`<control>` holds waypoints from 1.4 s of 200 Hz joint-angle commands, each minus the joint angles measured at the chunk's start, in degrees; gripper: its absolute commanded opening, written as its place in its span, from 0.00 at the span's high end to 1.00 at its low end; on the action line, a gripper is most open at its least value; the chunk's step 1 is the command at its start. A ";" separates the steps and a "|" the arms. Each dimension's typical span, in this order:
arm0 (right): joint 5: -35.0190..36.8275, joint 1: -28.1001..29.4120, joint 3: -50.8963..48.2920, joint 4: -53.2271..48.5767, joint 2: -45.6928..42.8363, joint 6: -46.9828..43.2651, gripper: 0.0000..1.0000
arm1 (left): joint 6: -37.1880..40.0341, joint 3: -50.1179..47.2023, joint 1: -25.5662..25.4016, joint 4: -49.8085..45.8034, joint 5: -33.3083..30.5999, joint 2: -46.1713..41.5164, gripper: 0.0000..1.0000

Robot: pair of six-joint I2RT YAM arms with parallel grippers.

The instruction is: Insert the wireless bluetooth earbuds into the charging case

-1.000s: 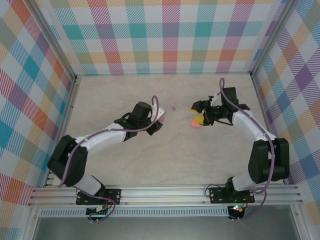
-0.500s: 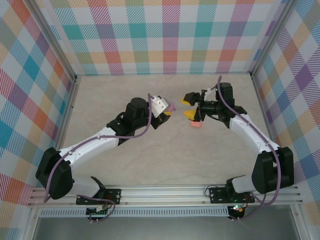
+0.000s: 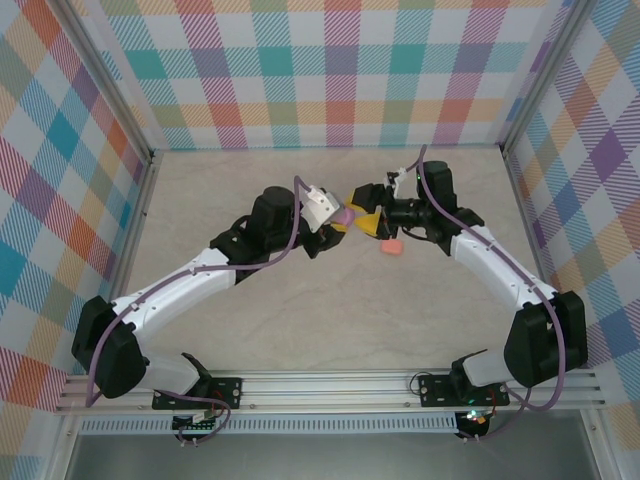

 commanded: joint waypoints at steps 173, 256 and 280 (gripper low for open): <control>-6.64 0.81 9.91 -26.63 -0.40 -28.65 0.44 | -2.77 6.25 1.67 -10.10 11.36 0.66 0.74; -4.87 3.39 13.42 -30.89 2.98 -33.58 0.74 | -2.06 7.36 1.66 -11.45 10.42 1.55 0.70; -4.01 3.39 12.99 -29.41 2.65 -34.89 0.88 | -2.75 6.69 1.68 -11.43 7.76 0.71 0.64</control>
